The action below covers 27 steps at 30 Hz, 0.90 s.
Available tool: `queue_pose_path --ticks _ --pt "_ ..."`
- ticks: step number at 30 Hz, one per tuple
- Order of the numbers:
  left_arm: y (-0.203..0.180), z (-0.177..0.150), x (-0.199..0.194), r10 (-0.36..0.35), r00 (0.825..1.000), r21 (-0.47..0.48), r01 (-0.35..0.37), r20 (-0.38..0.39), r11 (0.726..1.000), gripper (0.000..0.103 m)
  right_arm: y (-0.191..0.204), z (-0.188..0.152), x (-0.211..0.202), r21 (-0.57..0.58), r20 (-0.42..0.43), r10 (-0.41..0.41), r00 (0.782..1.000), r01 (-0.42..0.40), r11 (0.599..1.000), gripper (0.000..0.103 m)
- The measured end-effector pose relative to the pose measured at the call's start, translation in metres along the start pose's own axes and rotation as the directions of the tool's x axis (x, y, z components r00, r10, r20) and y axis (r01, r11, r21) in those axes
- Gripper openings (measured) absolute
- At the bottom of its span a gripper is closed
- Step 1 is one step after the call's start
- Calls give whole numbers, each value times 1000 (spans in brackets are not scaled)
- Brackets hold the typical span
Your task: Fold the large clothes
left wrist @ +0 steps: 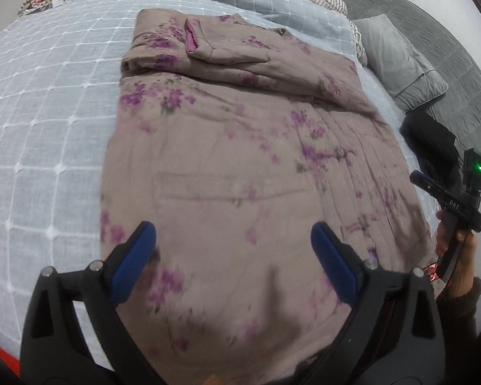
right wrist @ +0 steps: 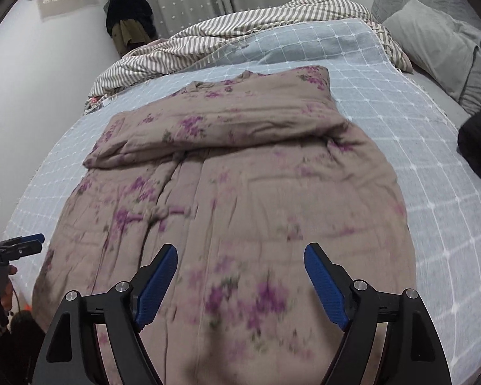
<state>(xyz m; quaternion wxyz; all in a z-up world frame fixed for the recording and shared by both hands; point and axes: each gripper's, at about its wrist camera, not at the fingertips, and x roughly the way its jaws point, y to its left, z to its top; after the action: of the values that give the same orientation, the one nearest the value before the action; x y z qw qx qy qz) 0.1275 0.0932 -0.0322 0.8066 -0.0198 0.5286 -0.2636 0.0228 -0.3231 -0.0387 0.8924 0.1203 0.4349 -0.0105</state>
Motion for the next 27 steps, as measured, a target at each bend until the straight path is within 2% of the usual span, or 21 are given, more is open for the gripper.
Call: queue_pose_path --ticks 5,12,19,27 --pt "-4 -20 -20 33 999 42 -34 12 999 98 -8 -25 -15 10 -38 -31 999 32 999 83" --pt "14 -33 -33 95 995 58 -93 -28 994 98 -36 -52 -31 31 -79 -87 993 90 995 83" --pt "42 -42 -38 55 997 -31 -57 -60 998 98 -68 -66 -40 92 -94 -108 990 117 989 83" --pt "59 -58 -5 53 986 -63 -64 -155 996 98 -85 -74 -37 118 -110 -127 986 140 983 83"
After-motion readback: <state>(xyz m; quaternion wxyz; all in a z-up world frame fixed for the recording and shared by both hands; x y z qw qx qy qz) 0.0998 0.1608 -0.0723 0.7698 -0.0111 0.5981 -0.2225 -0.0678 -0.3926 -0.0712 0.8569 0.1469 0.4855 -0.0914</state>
